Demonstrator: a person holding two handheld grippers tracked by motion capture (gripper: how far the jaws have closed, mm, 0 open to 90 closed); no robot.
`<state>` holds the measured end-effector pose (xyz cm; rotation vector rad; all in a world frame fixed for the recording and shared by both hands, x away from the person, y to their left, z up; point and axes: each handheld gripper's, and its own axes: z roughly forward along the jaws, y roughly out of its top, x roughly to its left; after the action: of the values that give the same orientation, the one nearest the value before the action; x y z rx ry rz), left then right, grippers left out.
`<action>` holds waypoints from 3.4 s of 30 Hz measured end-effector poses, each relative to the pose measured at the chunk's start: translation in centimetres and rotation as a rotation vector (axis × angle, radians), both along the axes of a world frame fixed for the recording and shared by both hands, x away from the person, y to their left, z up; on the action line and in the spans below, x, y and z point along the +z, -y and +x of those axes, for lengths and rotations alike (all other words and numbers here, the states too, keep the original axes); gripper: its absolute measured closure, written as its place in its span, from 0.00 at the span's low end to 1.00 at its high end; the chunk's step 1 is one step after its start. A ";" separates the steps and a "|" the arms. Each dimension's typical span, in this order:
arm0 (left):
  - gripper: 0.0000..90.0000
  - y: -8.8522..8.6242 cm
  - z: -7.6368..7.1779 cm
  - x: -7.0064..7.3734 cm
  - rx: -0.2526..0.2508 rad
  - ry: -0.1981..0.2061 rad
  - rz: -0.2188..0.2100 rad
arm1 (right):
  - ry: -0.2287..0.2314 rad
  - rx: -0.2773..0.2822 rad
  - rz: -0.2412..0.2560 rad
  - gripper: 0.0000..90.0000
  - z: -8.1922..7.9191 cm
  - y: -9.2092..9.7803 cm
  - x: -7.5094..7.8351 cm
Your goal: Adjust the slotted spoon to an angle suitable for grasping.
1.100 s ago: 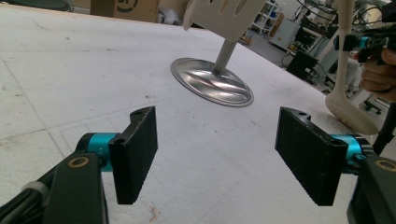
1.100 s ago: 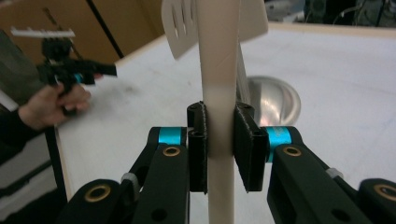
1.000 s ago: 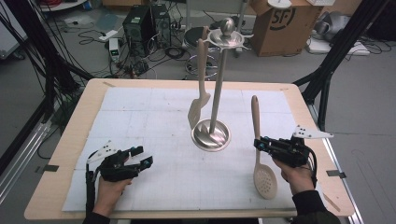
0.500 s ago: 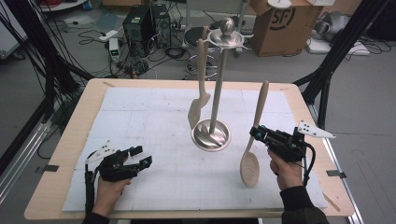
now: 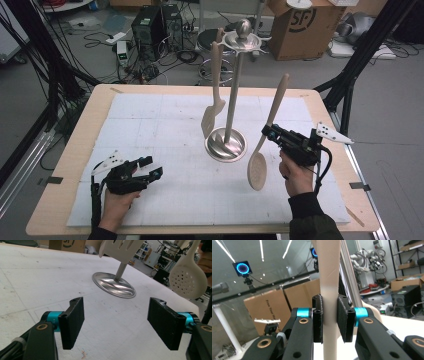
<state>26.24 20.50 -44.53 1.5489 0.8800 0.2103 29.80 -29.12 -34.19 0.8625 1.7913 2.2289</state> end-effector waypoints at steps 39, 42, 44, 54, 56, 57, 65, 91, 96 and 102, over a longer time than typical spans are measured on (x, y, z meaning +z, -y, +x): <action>0.34 -0.3 0.0 0.1 0.005 0.001 -0.016 | 0.017 0.035 -0.012 0.86 3.9 -4.6 3.5; 0.34 -0.3 0.0 0.1 0.004 0.002 -0.015 | 0.013 0.021 -0.007 0.84 4.0 -4.7 3.4; 0.34 -0.3 0.0 0.1 0.003 0.001 -0.015 | 0.005 0.004 -0.003 0.69 4.0 -4.7 3.4; 0.34 -0.1 0.1 0.1 0.001 0.000 -0.022 | -0.022 -0.098 -0.008 0.43 3.2 -3.6 2.5; 0.34 0.1 0.2 0.1 -0.001 0.005 -0.018 | -0.024 -0.109 -0.023 0.40 3.0 -3.4 2.2; 0.34 0.2 0.2 0.1 0.000 0.005 -0.016 | -0.025 -0.112 -0.030 0.38 2.9 -3.2 2.0; 0.34 0.0 0.4 0.1 0.003 0.013 -0.032 | -0.077 -0.152 -0.071 0.27 1.8 -1.8 0.3; 0.34 0.0 0.0 0.1 -0.008 0.013 -0.023 | -0.121 -0.138 -0.205 0.27 -1.1 -1.3 -4.5; 0.34 0.0 0.0 0.1 -0.011 0.017 -0.028 | -0.130 -0.143 -0.220 0.27 -1.2 -1.3 -5.0; 0.34 0.0 0.0 0.1 -0.015 0.018 -0.025 | -0.159 -0.156 -0.232 0.27 -1.2 -0.9 -5.7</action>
<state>26.27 20.46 -44.46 1.5278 0.8532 0.2013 28.59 -28.24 -39.94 1.1123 1.9287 1.8600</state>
